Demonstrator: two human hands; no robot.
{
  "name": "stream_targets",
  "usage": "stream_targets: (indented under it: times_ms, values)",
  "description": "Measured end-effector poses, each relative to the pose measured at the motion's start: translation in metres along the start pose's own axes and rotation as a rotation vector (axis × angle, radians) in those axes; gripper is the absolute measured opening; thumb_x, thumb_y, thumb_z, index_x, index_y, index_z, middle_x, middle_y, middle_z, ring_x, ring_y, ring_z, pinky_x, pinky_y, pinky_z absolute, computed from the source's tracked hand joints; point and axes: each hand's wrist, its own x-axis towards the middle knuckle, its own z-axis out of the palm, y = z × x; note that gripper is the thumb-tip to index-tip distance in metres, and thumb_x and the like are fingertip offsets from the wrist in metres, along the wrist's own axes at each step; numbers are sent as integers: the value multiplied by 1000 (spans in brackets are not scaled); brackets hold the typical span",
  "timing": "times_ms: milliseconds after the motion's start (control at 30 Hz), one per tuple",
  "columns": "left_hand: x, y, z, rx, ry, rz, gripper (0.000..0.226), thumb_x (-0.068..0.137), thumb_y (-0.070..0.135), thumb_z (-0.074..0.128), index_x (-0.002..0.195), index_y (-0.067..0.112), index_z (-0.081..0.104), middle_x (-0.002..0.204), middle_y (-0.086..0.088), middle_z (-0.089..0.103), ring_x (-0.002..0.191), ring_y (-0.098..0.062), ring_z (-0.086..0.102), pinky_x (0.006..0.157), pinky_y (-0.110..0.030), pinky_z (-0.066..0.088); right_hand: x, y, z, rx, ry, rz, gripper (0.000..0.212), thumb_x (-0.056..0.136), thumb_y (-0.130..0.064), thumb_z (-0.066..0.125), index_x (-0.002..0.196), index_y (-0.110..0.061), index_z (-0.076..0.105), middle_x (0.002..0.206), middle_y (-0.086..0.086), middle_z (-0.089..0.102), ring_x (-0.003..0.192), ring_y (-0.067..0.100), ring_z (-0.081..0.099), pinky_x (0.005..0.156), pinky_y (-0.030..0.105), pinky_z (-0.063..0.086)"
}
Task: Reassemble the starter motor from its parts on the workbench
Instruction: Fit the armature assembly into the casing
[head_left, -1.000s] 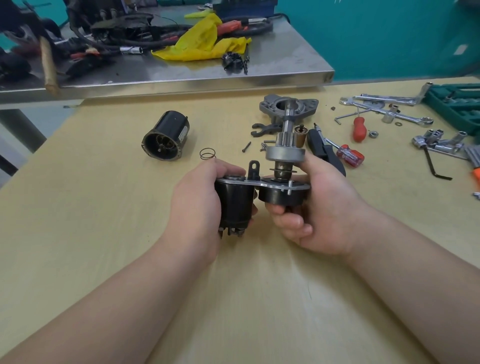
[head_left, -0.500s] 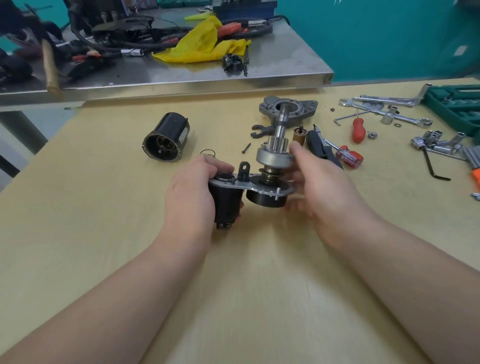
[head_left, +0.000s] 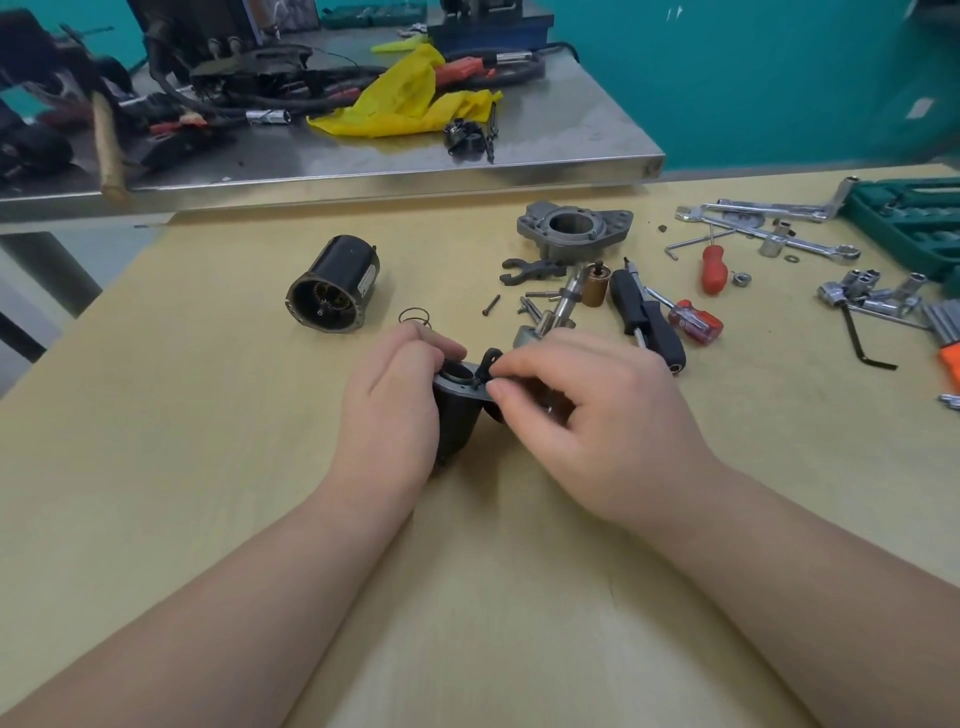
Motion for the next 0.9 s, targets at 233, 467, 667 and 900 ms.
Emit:
stream_targets:
  times_ms: [233,467,667,900]
  values:
    - [3,-4,2,38,-31,11,26,77,29,48,77,26,73,74,11,65,80,-18,57,70,-37,42,-1,-2,1,-28,-85,33,17,97,-32,69,104,-23,83,84,-7,67,80,20,66,66,43,54]
    - [4,-4,1,51,-49,-2,25,77,30,48,78,26,73,74,11,64,77,-18,57,69,-37,42,1,3,0,-21,-96,4,11,96,-24,77,105,-23,84,81,-9,62,77,17,62,64,40,52]
    - [3,-4,1,50,-63,-7,24,77,31,48,78,27,72,74,10,64,76,-17,55,64,-32,41,2,3,1,-21,-84,1,11,95,-24,78,104,-25,84,78,-12,59,75,12,60,63,39,52]
    - [0,-3,0,62,-83,9,21,79,31,50,82,23,69,75,3,62,75,-20,54,64,-33,39,2,-2,-3,-32,-131,40,15,97,-37,72,106,-31,82,83,-11,63,79,13,62,65,39,52]
